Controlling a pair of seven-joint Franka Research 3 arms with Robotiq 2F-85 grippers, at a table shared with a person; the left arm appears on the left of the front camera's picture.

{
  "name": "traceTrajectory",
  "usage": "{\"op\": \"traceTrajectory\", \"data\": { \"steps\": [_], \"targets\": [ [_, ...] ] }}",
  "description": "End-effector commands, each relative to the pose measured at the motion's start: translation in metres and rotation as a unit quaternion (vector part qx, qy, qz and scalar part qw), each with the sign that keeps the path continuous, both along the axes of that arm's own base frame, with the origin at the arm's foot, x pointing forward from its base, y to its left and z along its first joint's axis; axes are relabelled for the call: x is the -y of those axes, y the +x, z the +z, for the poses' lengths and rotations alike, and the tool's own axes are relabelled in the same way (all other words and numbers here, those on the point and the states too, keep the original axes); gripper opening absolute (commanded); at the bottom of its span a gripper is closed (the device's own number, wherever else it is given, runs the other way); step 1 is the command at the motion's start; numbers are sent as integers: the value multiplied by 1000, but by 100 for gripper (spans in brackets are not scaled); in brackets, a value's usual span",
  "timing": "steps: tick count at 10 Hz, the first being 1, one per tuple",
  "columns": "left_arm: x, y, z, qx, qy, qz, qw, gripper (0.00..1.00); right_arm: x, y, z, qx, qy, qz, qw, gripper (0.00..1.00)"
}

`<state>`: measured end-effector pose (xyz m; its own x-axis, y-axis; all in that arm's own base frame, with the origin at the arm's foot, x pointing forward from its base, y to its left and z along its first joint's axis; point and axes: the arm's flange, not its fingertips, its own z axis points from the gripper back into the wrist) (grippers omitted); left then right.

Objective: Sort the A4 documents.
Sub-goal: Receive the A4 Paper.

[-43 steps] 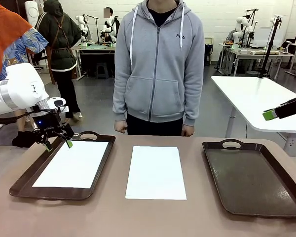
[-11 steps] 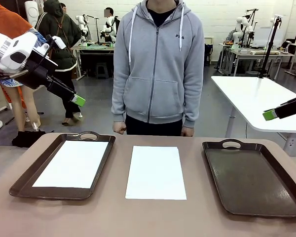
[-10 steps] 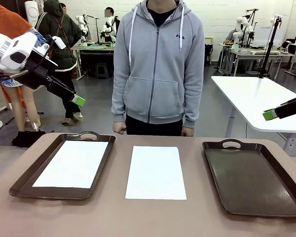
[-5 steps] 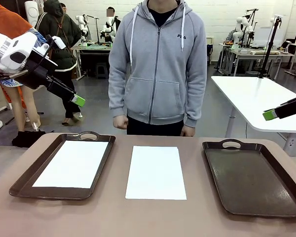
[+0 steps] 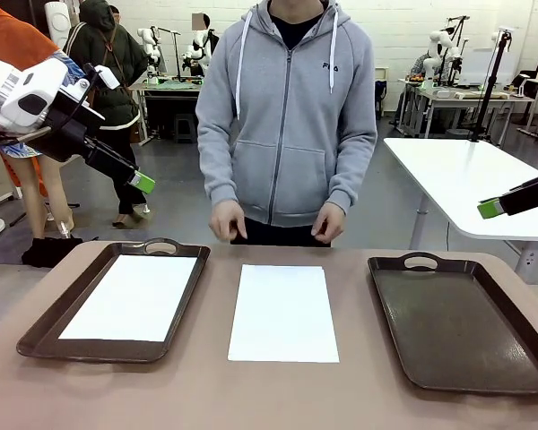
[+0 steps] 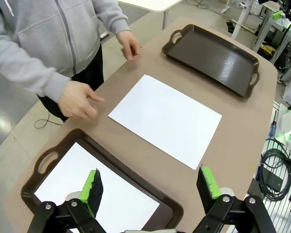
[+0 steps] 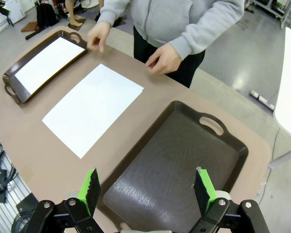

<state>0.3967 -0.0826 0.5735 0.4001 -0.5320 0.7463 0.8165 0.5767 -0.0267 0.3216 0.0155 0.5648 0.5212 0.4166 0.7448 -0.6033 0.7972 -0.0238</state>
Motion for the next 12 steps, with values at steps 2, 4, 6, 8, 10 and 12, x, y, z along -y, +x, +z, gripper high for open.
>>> {"op": "traceTrajectory", "data": {
  "steps": [2, 4, 6, 8, 10, 12],
  "targets": [
    [0, 0, 0, 1, 1, 0, 1000, 100, -1, 1, -1, -1, 4, 3, 1000, 100],
    [0, 0, 0, 1, 1, 0, 1000, 100, -1, 1, -1, -1, 4, 3, 1000, 100],
    [0, 0, 0, 1, 1, 0, 1000, 100, -1, 1, -1, -1, 4, 3, 1000, 100],
    [0, 0, 0, 1, 1, 0, 1000, 100, -1, 1, -1, -1, 4, 3, 1000, 100],
    [0, 0, 0, 1, 1, 0, 1000, 100, -1, 1, -1, -1, 4, 3, 1000, 100],
    [0, 0, 0, 1, 1, 0, 1000, 100, -1, 1, -1, -1, 4, 3, 1000, 100]
  ]
}}
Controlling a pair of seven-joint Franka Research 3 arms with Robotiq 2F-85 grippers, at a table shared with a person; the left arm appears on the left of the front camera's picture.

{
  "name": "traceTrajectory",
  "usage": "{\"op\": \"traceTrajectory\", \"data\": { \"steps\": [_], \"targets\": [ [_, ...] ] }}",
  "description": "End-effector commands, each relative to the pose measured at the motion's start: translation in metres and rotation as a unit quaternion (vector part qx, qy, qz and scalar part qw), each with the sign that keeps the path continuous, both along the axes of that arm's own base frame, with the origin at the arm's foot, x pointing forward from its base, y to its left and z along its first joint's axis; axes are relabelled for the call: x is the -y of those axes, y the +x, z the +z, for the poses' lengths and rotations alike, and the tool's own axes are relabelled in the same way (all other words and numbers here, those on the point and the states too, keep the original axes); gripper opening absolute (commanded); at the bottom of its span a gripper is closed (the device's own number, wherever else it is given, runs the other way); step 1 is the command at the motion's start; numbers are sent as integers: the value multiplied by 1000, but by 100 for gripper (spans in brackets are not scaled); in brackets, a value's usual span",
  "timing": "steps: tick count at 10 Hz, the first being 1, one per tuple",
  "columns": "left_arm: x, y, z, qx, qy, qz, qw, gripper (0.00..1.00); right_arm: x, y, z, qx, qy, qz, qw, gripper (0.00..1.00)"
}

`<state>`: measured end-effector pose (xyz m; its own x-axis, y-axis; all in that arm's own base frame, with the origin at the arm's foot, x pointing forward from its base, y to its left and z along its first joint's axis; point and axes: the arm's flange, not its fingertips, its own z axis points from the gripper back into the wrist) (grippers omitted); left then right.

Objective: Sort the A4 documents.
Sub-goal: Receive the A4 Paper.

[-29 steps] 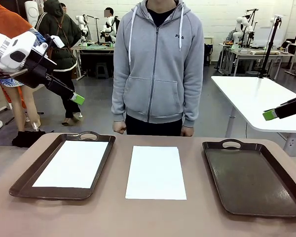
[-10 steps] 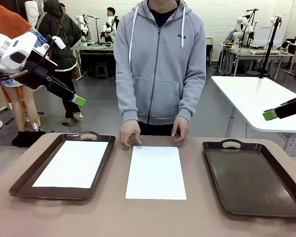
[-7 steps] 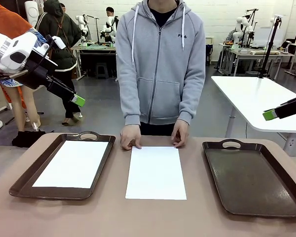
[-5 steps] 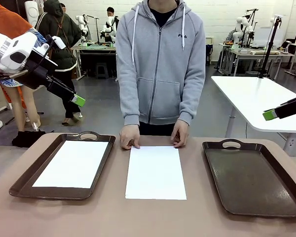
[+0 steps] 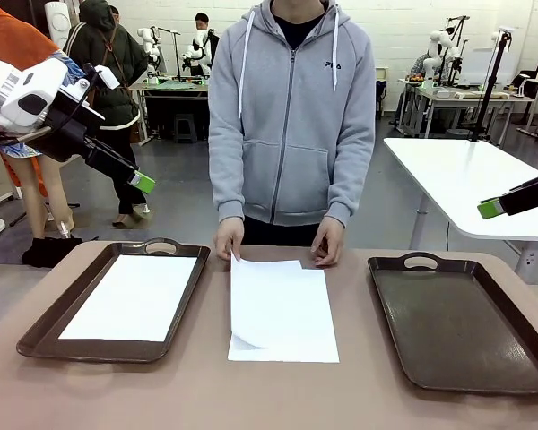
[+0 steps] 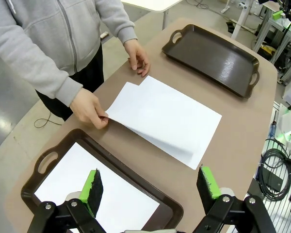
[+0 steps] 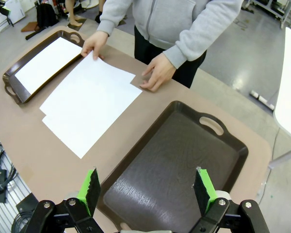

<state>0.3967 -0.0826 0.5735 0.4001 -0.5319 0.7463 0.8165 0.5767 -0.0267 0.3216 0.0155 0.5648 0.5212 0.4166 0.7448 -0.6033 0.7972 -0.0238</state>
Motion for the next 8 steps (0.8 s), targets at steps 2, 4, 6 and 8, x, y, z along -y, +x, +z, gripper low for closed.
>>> {"op": "traceTrajectory", "data": {
  "steps": [2, 4, 6, 8],
  "targets": [
    [0, 0, 0, 1, 1, 0, 1000, 100, -1, 1, -1, -1, 4, 3, 1000, 100],
    [0, 0, 0, 1, 1, 0, 1000, 100, -1, 1, -1, -1, 4, 3, 1000, 100],
    [0, 0, 0, 1, 1, 0, 1000, 100, -1, 1, -1, -1, 4, 3, 1000, 100],
    [0, 0, 0, 1, 1, 0, 1000, 100, -1, 1, -1, -1, 4, 3, 1000, 100]
  ]
}}
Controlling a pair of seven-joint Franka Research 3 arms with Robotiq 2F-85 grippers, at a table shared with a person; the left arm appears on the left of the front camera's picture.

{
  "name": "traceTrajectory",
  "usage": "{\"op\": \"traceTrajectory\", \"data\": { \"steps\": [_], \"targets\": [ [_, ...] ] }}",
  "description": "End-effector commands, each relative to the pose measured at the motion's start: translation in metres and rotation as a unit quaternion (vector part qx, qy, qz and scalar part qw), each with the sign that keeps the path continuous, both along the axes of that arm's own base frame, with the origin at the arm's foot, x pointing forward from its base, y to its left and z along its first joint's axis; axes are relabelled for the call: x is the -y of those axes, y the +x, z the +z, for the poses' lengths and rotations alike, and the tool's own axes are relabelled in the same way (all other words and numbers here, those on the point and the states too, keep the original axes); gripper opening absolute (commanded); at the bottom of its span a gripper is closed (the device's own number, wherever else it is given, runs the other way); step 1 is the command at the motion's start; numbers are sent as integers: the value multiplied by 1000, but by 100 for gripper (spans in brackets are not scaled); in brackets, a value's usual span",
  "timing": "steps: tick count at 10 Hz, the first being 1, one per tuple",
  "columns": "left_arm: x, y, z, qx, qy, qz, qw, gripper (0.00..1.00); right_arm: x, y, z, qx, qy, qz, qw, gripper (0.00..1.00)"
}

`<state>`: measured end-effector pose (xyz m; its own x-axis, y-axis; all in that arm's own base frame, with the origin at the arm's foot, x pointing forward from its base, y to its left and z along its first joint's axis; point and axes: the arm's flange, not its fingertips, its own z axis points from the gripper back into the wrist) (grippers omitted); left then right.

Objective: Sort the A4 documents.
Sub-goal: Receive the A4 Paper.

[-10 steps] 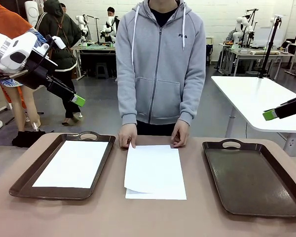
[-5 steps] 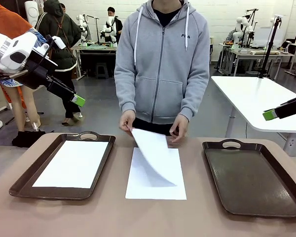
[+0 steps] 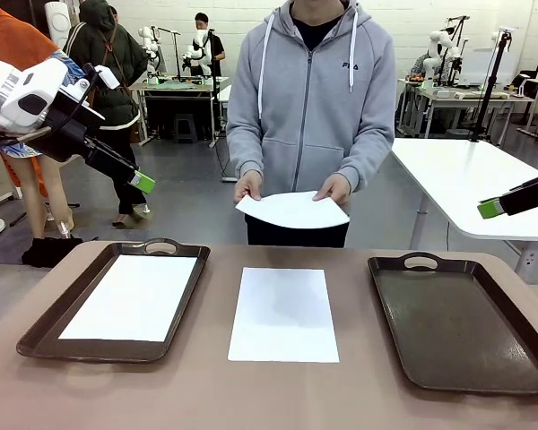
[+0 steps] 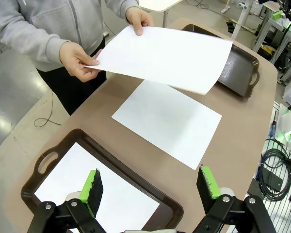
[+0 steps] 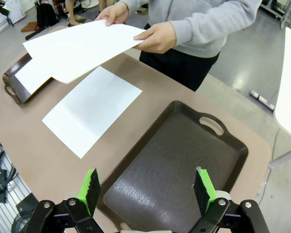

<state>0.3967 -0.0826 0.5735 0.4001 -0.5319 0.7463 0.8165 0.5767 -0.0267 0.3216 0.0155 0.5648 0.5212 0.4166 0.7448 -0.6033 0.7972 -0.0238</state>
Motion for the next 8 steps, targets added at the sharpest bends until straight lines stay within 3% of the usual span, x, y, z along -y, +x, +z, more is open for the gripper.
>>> {"op": "traceTrajectory", "data": {
  "steps": [1, 8],
  "targets": [
    [0, 0, 0, 1, 1, 0, 1000, 100, -1, 1, -1, -1, 4, 3, 1000, 100],
    [0, 0, 0, 1, 1, 0, 1000, 100, -1, 1, -1, -1, 4, 3, 1000, 100]
  ]
}}
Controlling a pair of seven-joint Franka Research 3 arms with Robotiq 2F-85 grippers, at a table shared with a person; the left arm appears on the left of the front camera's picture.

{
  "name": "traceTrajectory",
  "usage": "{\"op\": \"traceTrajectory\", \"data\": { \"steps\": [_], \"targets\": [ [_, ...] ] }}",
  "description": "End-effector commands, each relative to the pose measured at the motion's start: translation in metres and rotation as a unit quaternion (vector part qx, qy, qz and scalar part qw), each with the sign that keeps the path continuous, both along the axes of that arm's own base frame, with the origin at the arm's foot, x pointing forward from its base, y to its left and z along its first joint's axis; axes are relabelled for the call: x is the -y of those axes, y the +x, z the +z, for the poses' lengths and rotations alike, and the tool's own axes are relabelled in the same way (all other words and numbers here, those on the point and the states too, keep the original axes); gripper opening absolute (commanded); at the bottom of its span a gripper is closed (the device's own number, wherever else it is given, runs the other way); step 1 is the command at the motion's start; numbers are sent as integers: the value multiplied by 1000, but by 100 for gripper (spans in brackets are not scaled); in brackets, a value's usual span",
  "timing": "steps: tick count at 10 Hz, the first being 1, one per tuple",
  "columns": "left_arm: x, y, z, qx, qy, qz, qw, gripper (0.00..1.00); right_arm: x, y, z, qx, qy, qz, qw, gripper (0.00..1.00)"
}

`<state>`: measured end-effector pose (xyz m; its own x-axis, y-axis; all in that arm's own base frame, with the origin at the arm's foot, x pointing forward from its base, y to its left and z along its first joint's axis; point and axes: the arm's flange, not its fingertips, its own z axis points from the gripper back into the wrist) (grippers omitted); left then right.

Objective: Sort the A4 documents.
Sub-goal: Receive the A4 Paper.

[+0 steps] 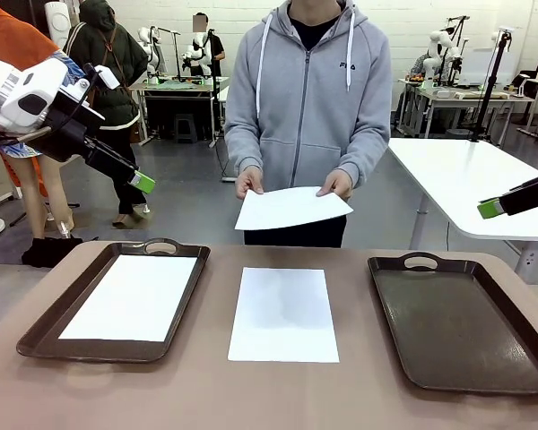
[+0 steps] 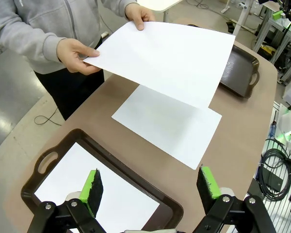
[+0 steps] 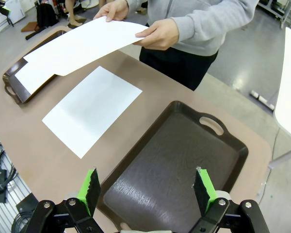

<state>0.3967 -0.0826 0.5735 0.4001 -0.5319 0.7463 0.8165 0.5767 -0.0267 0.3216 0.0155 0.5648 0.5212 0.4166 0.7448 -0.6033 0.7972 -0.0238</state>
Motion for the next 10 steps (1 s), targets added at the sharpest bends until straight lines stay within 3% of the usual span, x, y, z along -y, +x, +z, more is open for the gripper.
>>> {"op": "traceTrajectory", "data": {
  "steps": [1, 10],
  "targets": [
    [0, 0, 0, 1, 1, 0, 1000, 100, -1, 1, -1, -1, 4, 3, 1000, 100],
    [0, 0, 0, 1, 1, 0, 1000, 100, -1, 1, -1, -1, 4, 3, 1000, 100]
  ]
}}
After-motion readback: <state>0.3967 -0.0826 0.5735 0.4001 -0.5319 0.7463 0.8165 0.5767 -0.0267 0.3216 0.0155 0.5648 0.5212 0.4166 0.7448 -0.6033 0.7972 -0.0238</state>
